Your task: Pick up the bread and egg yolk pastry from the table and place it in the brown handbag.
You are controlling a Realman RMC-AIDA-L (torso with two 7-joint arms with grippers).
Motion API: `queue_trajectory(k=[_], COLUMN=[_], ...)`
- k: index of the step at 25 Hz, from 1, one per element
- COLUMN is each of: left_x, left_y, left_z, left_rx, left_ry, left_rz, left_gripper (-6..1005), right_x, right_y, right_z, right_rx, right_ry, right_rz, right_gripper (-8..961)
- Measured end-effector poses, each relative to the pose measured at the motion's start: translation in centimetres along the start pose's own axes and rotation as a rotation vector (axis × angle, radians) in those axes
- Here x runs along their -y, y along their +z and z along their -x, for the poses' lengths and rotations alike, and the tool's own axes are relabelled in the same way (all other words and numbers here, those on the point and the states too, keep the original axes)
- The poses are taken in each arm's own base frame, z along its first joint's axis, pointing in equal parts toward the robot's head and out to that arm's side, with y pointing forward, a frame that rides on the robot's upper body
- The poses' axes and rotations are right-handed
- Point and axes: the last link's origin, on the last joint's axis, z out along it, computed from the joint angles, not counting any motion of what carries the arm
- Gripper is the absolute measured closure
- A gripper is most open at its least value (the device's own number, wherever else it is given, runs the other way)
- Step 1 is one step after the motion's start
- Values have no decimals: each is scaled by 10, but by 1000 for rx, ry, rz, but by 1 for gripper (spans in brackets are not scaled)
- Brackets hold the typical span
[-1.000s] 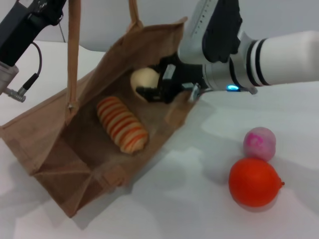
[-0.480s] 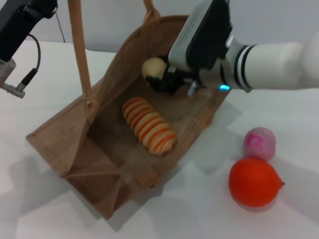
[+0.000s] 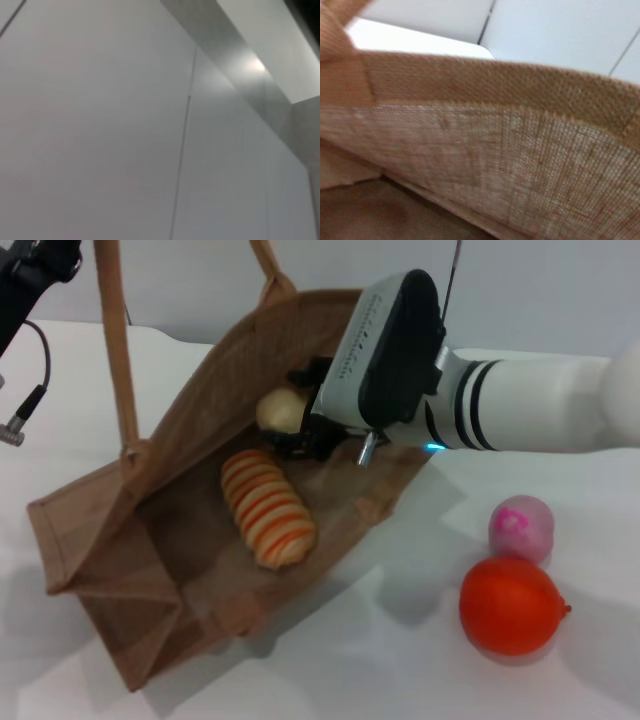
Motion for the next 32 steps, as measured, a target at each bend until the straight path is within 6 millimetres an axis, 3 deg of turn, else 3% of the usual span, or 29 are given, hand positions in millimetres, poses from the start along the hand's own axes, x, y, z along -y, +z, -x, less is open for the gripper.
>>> queue_trajectory(k=[4, 10, 16, 20, 24, 27, 32], left_x=[4, 12, 20, 26, 29, 26, 19], left_y=[-4, -9, -11, -12, -12, -9, -9], left_z=[1, 5, 10, 17, 26, 40, 55], left_rx=[12, 37, 73, 121, 180, 247, 239], left_ry=[13, 36, 53, 55, 76, 125, 223], left_rz=[-37, -102, -160, -207, -223, -207, -232], left_gripper=[889, 890, 891, 892, 832, 769, 605], right_x=[-7, -8, 3, 18, 34, 38, 42], right_y=[-12, -41, -86, -124, -163, -179, -189], right_z=[4, 0, -34, -53, -76, -96, -124], right_rx=[44, 80, 128, 293, 526, 645, 736], right_ry=[19, 81, 139, 193, 233, 257, 266], right_rz=[38, 164, 247, 199, 87, -27, -265], right_gripper=[123, 73, 77, 81, 84, 85, 86])
